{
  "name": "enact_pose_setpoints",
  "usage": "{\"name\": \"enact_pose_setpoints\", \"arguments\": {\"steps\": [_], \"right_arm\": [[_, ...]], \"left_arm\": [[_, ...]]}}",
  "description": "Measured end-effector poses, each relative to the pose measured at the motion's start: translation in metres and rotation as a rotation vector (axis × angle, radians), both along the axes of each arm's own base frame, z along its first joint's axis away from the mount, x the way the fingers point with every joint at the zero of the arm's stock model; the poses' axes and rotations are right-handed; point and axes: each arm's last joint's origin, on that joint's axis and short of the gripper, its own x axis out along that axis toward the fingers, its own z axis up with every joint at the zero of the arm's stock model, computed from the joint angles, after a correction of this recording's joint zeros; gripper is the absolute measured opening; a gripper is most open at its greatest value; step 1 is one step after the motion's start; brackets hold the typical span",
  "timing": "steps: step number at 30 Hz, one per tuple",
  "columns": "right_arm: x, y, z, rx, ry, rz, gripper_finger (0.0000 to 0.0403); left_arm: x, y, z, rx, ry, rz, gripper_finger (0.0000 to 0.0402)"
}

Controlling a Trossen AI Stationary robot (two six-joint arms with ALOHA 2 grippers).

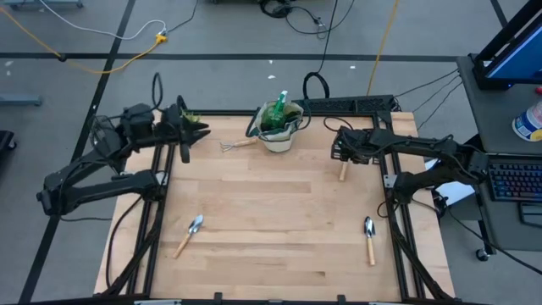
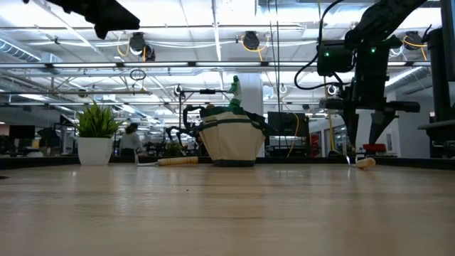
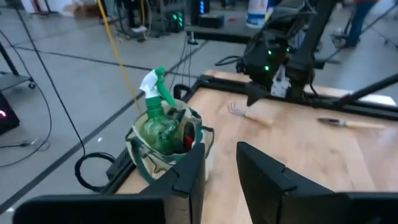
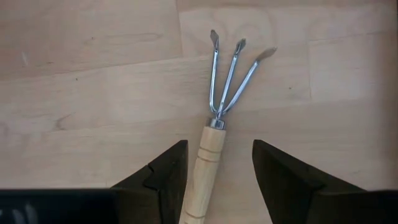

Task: Pick & Place Garden tools in Gardening bag
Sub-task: Put the brown hand rake into the green gardening bag

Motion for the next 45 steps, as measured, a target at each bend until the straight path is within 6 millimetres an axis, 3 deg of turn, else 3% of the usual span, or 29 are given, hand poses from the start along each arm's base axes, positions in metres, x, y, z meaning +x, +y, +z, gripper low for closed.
{"name": "enact_pose_setpoints", "arguments": {"steps": [10,23,33,45], "right_arm": [[0.001,0.002,-0.001,0.026,-0.033,-0.062,0.0171],[-0.012,0.012,-0.034,0.096,-0.039,-0.119,0.0171],[-0.014,0.010,-0.036,0.057,-0.013,-0.152,0.0171],[-0.004,0.005,-0.030,-0.013,-0.152,-0.120,0.0171]], "left_arm": [[-0.011,-0.007,-0.050,-0.057,-0.165,0.025,0.0097],[-0.016,-0.012,-0.091,-0.094,-0.200,-0.028,0.0097],[-0.012,-0.015,-0.089,-0.188,-0.279,-0.059,0.0097],[-0.008,-0.024,-0.087,-0.222,-0.311,-0.038,0.0097]]}}
